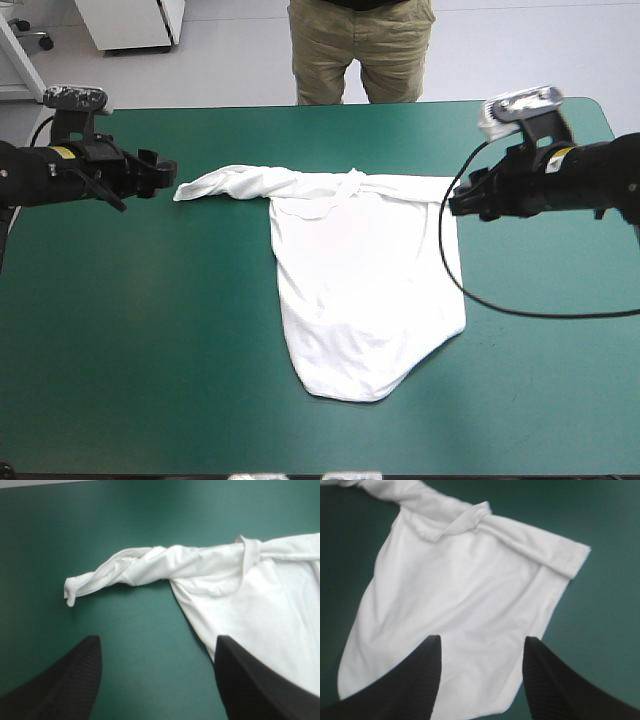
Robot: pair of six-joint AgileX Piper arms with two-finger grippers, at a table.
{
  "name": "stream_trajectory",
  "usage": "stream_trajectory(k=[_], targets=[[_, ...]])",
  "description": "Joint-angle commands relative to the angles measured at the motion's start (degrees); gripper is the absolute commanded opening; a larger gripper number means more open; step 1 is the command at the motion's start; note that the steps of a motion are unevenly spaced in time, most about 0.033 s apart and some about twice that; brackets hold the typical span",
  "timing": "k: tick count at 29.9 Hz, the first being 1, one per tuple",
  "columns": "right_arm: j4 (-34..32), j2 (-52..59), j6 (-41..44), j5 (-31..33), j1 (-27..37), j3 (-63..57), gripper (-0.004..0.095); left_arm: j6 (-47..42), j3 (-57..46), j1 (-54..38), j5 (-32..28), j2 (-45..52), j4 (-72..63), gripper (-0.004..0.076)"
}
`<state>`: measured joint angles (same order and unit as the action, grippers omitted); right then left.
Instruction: Fold the cloth
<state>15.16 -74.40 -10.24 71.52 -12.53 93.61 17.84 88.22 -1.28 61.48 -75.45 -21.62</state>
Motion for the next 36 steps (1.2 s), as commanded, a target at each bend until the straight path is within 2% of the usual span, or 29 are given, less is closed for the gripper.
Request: stream_trajectory(k=[1,3,6,8,11,18,22,26,30,33,36], targets=[[-0.1,2.2,0.6,-0.5,-6.9,-4.1,0.0468,-1.0,-1.9,0.0,-3.3,3.0,-0.4,0.0475],[-2.0,2.2,1.1,-0.5,-12.2,-7.9,0.0468,-1.0,-3.4,0.0,-3.2,3.6,0.3,0.0475],[-11.2,2.5,6.9,-1.2,-18.7,-14.3,0.0468,-1.0,-3.8,0.0,-2.3,3.7,0.9,0.0475],[-15.2,2.8,10.2,-2.2,-20.7,-18.6,0.0468,-1.0,-3.8,0.0,-2.3,3.7,0.9,0.0475],[-14.7,4.3,13.1,-6.8,-21.1,-25.5,0.0468,-0.9,-3.8,0.0,-2.2,3.7,0.9,0.0475],[-19.2,4.8,23.8,-21.9,-21.1,-40.3,0.0474,-0.4,-3.8,0.0,-2.1,3.7,0.8,0.0475],[-22.6,2.7,27.3,-24.0,-20.3,-42.2,0.0516,-0.4,-3.8,0.0,-2.3,3.7,0.8,0.0475],[-22.7,0.3,27.3,-24.3,-17.2,-42.2,0.0571,-0.5,-3.8,0.0,-2.3,3.7,0.8,0.0475],[-20.4,-2.6,24.6,-24.6,-13.0,-42.5,0.0573,-0.5,-3.8,0.0,-1.9,3.7,0.8,0.0475],[-17.4,-4.9,21.7,-26.5,-10.6,-43.5,0.0573,-0.5,-3.8,0.0,-1.8,3.7,0.8,0.0475],[-11.4,-7.4,17.1,-28.7,-10.1,-43.8,0.0572,-0.5,-3.8,0.0,-1.8,3.5,0.8,0.0475]])
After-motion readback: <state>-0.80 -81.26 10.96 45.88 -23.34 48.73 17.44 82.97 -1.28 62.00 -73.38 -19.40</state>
